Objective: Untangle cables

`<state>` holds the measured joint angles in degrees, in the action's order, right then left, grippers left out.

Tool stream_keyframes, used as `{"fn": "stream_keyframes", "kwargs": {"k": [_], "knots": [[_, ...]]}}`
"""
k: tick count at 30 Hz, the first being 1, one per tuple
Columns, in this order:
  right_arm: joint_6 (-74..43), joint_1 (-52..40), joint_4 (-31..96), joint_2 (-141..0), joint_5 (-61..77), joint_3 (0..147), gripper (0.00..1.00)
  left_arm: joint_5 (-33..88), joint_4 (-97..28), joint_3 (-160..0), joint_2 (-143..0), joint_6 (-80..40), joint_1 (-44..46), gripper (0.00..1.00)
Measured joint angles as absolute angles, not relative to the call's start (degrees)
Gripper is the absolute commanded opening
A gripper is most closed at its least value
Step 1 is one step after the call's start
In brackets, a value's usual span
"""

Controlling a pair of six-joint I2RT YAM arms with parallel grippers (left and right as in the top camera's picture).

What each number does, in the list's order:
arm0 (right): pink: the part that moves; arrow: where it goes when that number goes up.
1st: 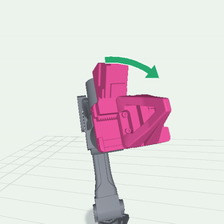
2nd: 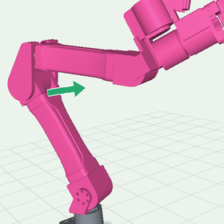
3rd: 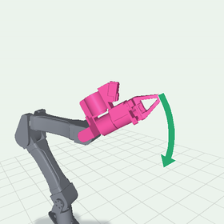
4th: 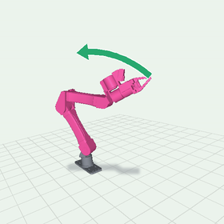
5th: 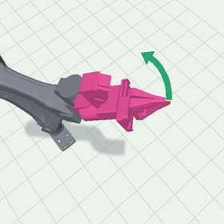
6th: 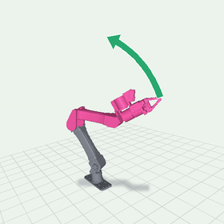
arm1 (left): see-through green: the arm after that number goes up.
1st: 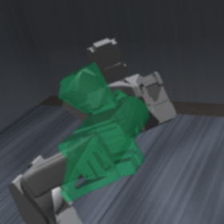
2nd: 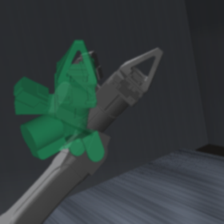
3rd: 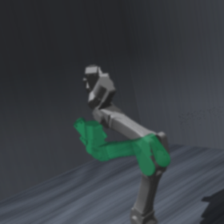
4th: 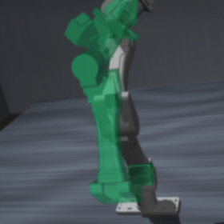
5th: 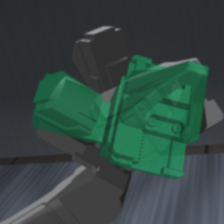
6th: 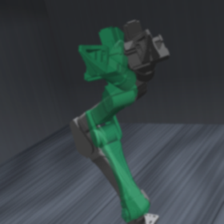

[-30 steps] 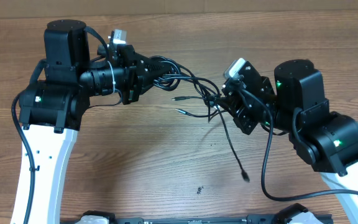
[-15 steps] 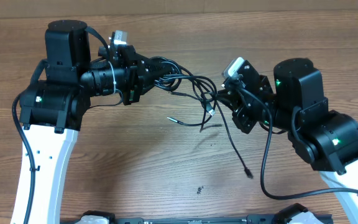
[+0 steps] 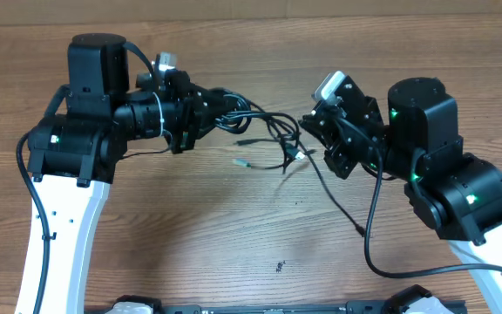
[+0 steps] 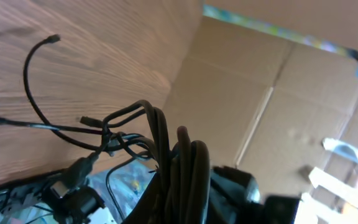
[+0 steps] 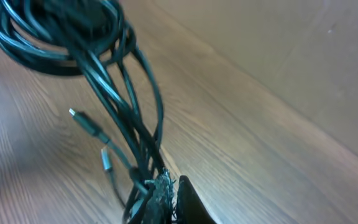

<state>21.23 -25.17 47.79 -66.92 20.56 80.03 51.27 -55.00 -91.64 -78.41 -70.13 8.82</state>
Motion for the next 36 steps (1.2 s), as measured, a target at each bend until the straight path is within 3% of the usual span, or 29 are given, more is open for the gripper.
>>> {"fn": "stream_keyframes", "kwargs": {"k": [6, 11, 14, 36], "knots": [[21.2, -25.1, 47.2, -64.6, 20.6, 80.0, 0.04, 48.1, -57.0, -91.6, -78.4, -70.1, 9.0, 0.07], [21.5, -25.2, 50.3, -63.9, 19.6, 80.0, 0.36, 48.4, -57.0, -91.6, -78.4, -70.2, 9.0, 0.05], [21.2, -25.2, 53.1, -64.0, 16.4, 80.0, 0.40, 51.4, -57.1, -91.6, -78.4, -70.4, 9.0, 0.06], [21.3, -25.2, 55.7, -67.4, 20.4, 80.0, 0.39, 56.2, -53.1, -91.6, -78.4, -77.7, 9.0, 0.04]]}}
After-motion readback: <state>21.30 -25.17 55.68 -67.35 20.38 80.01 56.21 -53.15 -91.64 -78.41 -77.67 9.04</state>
